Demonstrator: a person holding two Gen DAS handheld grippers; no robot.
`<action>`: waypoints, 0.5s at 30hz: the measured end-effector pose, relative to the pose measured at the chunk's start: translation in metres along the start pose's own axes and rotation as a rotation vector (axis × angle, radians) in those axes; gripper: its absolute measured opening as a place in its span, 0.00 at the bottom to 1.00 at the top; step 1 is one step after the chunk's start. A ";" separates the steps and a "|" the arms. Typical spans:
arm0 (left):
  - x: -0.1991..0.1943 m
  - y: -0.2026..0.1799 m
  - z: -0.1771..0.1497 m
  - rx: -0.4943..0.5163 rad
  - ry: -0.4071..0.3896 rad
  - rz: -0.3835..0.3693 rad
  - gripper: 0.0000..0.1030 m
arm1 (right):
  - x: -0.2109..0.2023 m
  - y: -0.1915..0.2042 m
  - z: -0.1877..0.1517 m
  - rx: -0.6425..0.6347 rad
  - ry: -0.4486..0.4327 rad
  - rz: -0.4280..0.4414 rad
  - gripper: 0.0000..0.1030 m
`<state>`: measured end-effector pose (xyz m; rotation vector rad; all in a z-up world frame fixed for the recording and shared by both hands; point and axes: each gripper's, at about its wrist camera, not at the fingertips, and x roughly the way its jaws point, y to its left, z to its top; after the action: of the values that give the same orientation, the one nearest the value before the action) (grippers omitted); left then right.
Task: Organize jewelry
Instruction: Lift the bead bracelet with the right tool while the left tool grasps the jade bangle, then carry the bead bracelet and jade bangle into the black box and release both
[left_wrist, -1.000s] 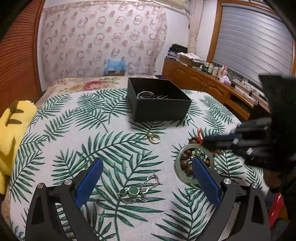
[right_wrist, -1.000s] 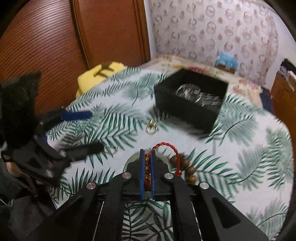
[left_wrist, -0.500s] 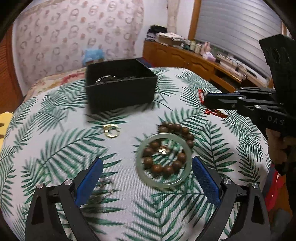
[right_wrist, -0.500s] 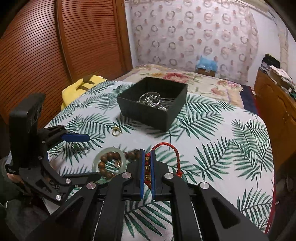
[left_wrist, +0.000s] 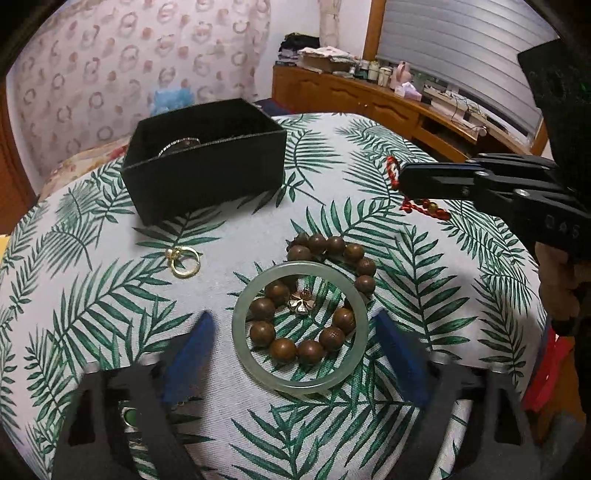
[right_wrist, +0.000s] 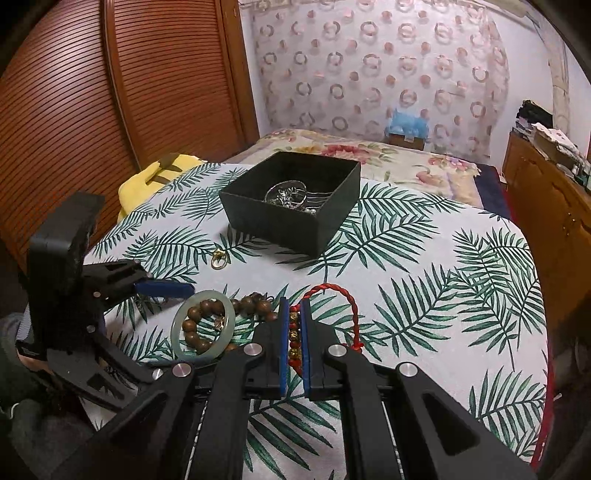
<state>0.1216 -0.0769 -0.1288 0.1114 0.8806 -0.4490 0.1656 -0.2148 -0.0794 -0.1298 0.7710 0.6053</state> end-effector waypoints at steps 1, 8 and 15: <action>-0.001 0.000 0.000 0.000 -0.002 -0.005 0.67 | 0.000 0.001 0.001 -0.001 0.000 0.001 0.07; -0.017 0.008 0.000 -0.024 -0.060 -0.011 0.67 | 0.003 0.005 0.022 -0.029 -0.020 0.004 0.07; -0.042 0.031 0.016 -0.066 -0.150 0.025 0.67 | 0.020 0.010 0.064 -0.049 -0.049 0.037 0.07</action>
<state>0.1228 -0.0394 -0.0891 0.0282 0.7450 -0.3990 0.2109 -0.1765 -0.0461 -0.1455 0.7126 0.6610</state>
